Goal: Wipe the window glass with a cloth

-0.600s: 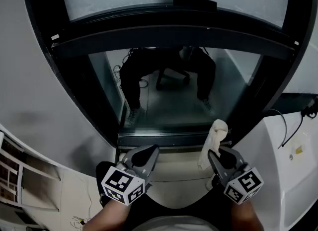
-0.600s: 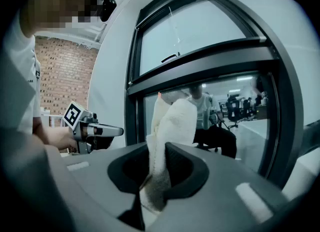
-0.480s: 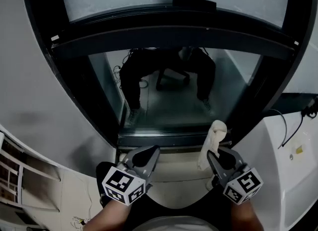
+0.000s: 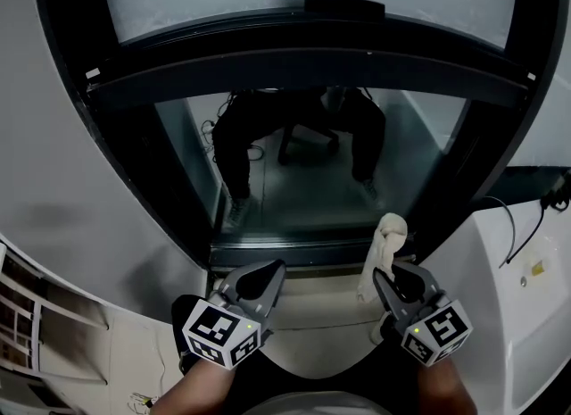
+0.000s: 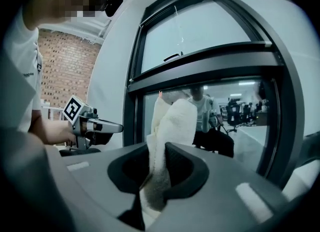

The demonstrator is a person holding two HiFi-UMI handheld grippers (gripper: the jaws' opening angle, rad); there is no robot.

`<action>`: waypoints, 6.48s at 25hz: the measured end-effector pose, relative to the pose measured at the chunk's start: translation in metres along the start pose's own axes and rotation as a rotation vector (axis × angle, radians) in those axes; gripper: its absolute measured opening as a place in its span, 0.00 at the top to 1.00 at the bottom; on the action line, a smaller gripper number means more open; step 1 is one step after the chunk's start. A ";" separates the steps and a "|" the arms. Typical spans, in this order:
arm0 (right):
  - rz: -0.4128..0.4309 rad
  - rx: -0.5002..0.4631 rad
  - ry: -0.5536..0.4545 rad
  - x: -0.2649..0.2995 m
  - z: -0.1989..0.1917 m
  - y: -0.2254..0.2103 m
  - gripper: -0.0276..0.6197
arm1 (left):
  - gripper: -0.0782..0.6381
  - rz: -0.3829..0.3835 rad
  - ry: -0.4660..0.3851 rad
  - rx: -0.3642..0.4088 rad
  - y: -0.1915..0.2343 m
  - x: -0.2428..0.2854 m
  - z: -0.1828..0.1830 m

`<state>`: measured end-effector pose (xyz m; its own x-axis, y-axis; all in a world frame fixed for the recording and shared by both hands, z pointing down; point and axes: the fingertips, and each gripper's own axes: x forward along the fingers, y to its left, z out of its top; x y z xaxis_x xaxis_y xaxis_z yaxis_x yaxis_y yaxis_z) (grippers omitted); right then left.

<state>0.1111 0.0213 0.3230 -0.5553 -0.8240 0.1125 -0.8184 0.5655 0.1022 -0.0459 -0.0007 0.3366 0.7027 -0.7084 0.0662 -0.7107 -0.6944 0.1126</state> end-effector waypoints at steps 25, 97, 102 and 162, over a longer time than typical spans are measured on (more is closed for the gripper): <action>-0.251 -1.212 0.222 0.122 0.074 -0.066 0.86 | 0.87 -0.094 -0.004 0.024 0.050 0.097 0.005; -0.472 -1.509 0.174 0.224 0.112 -0.111 0.84 | 0.87 -0.288 0.022 0.073 0.061 0.182 0.001; -0.452 -1.504 0.175 0.226 0.107 -0.110 0.84 | 0.87 -0.281 0.045 0.066 0.063 0.185 -0.002; -0.338 -1.360 0.275 0.267 -0.024 -0.110 0.84 | 0.87 -0.314 0.184 -0.117 0.087 0.196 -0.037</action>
<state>0.0564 -0.2605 0.3657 -0.1910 -0.9797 0.0604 -0.0398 0.0692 0.9968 0.0312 -0.1948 0.3960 0.8874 -0.4217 0.1861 -0.4588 -0.8472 0.2678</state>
